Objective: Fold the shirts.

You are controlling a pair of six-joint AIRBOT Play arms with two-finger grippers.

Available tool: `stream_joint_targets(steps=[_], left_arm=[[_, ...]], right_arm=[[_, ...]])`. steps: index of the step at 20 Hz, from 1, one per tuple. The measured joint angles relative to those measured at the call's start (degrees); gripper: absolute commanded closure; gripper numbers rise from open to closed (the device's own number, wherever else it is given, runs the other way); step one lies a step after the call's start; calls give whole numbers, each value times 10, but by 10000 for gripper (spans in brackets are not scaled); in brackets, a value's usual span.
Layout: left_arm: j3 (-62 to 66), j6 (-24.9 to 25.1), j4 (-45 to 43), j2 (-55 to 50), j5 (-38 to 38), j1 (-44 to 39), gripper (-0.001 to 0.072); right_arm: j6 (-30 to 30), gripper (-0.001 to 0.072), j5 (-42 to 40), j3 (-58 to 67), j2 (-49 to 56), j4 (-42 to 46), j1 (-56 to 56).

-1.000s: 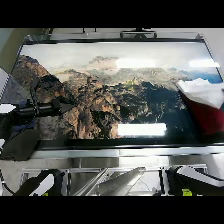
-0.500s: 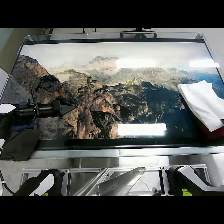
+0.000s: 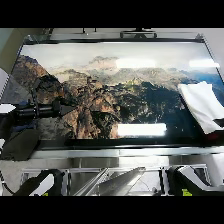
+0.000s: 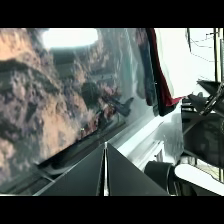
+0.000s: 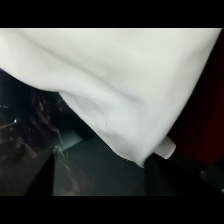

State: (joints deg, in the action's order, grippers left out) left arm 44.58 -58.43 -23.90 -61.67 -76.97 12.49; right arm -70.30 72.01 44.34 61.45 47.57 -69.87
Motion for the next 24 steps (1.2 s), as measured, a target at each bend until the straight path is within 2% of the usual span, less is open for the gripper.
stream_joint_targets(steps=[1, 7, 10, 22, 24], left_arm=[[0, 0, 2, 0, 7, 0, 691], [0, -2, 24, 0, 22, 0, 692], [0, -2, 28, 0, 22, 0, 692], [0, 0, 29, 0, 20, 0, 693], [0, 0, 29, 0, 20, 0, 692]], right_arm=[[0, 678, 17, 0, 0, 2, 0], [2, 691, 123, 0, -1, 24, 0], [1, 691, 148, 0, -1, 41, 0], [-5, 688, 110, -1, 0, 58, 0], [-25, 683, 97, -1, 0, 74, 0]])
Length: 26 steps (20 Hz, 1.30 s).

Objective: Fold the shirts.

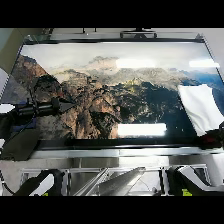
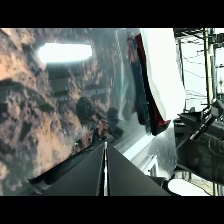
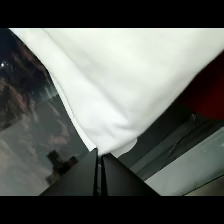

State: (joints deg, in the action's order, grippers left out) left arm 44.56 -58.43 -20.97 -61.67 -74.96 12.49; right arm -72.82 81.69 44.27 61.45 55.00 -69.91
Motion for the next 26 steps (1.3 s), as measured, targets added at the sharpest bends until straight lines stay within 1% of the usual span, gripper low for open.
stream_joint_targets(steps=[1, 2, 3, 4, 7, 10, 11, 12, 13, 14, 15, 16, 19, 21, 23, 26], left_arm=[[0, 0, 0, 0, 0, 0, 692], [0, 0, 0, 0, 0, 0, 692], [0, 0, 0, 0, 0, 0, 692], [0, 0, 0, 0, 0, 0, 692], [0, 0, 0, 0, 0, 0, 692], [0, 0, -2, 0, 1, 0, 692], [0, 0, -2, 0, 2, 0, 693], [0, 0, -2, 0, 3, 0, 692], [0, 1, -2, 0, 6, 0, 692], [0, 2, -2, 0, 9, 0, 693], [2, 3, -4, 0, 12, 0, 695], [7, 5, -5, 0, 12, 0, 704], [40, 14, -6, 0, -8, 0, 704], [67, 15, -6, 10, -28, 0, 703], [74, 14, -5, 36, -39, -3, 703], [38, 1, -5, 107, -44, -11, 703]], right_arm=[[-14, 590, -6, 0, 0, 14, 0], [-28, 244, -8, 0, 0, 30, 0], [-40, -8, -8, 1, -1, 45, 0], [-56, 5, -8, 2, -1, 61, 0], [-106, 5, -2, 13, -1, 106, 0], [-148, 12, 27, 41, -1, 137, 0], [-158, 134, 37, 52, -2, 137, 0], [-164, 418, 46, 60, -6, 125, 2], [-166, 598, 50, 67, -12, 100, 7], [-164, 605, 51, 71, -19, 64, 17], [-151, 672, 50, 75, -27, 21, 33], [-138, 692, 46, 77, -35, -22, 54], [-85, 692, 19, 80, -65, -153, 144], [-55, 692, 7, 81, -92, -219, 222], [-34, 692, -24, 73, -128, -252, 315], [-12, 693, -90, 37, -187, -261, 469]])
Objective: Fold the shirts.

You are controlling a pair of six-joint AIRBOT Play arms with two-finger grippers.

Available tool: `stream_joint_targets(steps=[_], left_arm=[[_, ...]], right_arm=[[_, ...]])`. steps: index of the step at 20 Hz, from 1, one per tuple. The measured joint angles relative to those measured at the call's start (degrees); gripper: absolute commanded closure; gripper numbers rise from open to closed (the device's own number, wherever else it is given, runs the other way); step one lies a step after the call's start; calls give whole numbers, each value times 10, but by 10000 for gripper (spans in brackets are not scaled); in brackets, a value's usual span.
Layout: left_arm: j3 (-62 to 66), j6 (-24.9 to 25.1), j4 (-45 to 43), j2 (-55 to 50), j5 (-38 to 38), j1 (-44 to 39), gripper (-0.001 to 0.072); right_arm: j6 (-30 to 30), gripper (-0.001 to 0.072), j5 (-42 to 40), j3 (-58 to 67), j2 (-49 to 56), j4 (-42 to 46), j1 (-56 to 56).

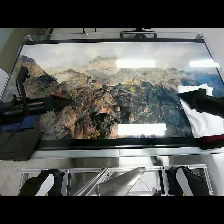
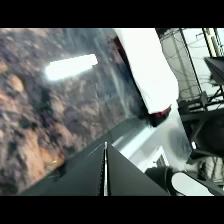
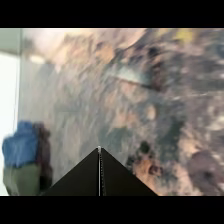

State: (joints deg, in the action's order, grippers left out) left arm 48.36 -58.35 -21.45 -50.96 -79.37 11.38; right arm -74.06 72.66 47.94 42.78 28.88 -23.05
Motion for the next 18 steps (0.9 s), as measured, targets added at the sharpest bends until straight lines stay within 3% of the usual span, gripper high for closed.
stream_joint_targets(steps=[6, 18], left_arm=[[-120, -34, -1, 146, -2, -27, 701], [-167, -49, 1, 202, 14, -35, 700]], right_arm=[[12, 692, -102, -70, -41, 9, 202], [17, 692, -126, -82, -14, 9, 241]])
